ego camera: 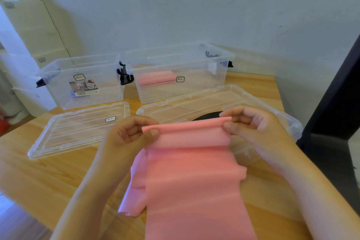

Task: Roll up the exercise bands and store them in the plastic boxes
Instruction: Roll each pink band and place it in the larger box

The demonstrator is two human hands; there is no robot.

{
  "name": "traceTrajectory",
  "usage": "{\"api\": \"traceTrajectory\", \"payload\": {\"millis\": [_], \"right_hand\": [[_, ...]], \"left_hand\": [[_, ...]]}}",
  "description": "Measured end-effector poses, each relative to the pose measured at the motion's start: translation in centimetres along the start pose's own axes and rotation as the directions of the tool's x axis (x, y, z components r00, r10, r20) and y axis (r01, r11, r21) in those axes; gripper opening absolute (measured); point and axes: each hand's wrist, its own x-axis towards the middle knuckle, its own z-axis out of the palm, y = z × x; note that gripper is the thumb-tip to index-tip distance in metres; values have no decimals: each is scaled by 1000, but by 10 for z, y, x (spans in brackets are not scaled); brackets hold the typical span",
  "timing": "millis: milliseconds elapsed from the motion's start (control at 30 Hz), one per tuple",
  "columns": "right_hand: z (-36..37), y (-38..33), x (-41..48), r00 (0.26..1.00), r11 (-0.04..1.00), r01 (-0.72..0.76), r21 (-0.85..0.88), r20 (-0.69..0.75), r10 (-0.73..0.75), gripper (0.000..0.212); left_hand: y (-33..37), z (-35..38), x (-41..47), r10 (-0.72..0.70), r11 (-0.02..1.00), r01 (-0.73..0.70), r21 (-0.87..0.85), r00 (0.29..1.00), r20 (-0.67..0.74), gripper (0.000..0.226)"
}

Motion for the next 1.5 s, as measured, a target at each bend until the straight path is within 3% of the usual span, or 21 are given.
{"api": "traceTrajectory", "payload": {"millis": [200,400,467,633,1033,1333,1500], "right_hand": [[1,-3,-1,1000,999,5,48,4,-6,10],[-1,-3,-1,999,986,0,166,33,-6,22],[-3,-3,-1,998,986,-4,164,57,-6,25],[-3,-6,-3,997,989,-28,143,76,17,18],[-1,-7,-4,996,989,-67,131,71,58,20],[-2,-7,-2,998,976,-35,215,58,23,35],[-3,-5,0,997,966,-75,248,29,70,24]], "left_hand": [[3,3,-2,-48,998,48,-46,999,-4,15],[2,-3,-2,-63,994,68,-90,996,58,23],[1,-4,-2,-61,993,66,-99,997,46,31],[2,1,-1,-30,998,30,-54,1000,2,19],[0,3,0,2,1000,-2,-16,999,-42,28],[5,4,-3,-22,997,21,-71,1000,-16,16],[4,0,-3,-37,995,38,-89,999,22,22]]}}
